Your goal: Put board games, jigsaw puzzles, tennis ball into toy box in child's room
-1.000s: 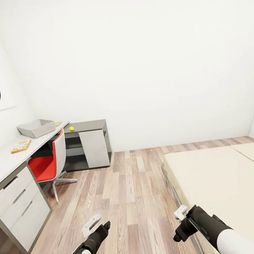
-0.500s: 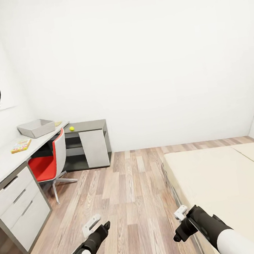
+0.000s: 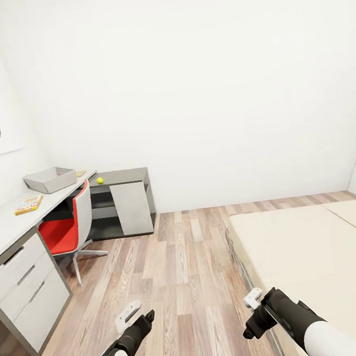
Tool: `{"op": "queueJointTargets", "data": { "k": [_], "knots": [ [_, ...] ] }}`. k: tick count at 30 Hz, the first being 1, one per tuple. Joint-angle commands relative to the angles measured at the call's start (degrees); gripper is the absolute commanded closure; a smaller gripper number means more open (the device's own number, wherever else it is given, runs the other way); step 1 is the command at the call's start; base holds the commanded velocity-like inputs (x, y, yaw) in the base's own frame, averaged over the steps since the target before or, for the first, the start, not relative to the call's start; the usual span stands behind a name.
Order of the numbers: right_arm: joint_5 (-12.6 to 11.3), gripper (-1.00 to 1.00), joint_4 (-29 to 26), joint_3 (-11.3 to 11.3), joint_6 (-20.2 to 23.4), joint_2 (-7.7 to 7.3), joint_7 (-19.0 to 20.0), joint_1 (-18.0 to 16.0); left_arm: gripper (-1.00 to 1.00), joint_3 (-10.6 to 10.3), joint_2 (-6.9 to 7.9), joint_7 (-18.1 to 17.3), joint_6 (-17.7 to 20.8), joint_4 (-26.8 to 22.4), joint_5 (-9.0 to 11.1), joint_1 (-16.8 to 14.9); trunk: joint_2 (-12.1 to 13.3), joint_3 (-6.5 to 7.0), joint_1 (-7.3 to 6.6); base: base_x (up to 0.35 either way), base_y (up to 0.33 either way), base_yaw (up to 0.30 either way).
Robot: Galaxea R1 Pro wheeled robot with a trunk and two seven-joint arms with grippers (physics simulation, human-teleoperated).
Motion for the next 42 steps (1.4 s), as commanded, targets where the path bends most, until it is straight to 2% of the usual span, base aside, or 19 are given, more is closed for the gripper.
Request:
{"op": "queueJointTargets", "data": {
  "k": [1, 27, 42],
  "knots": [
    [0.6, -1.00, -0.1, 0.2, 0.1, -0.04, 0.5, 0.0, -1.00, -0.1, 0.00, 0.5, 0.1, -0.1, 0.6, 0.0, 0.0, -0.07, 0.00, 0.000, -0.131, 0.000],
    [0.6, -1.00, -0.1, 0.2, -0.1, -0.35, 0.8, 0.0, -1.00, -0.3, 0.00, 0.6, 0.1, -0.1, 0.4, 0.0, 0.0, -0.07, 0.00, 0.000, -0.269, 0.000],
    [0.6, -1.00, -0.1, 0.1, -2.3, -1.64, 1.2, 0.3, -1.00, -0.3, 0.00, 0.6, 0.1, -0.1, 0.1, 0.0, 0.0, -0.07, 0.00, 0.000, -0.238, 0.000]
  ]
}}
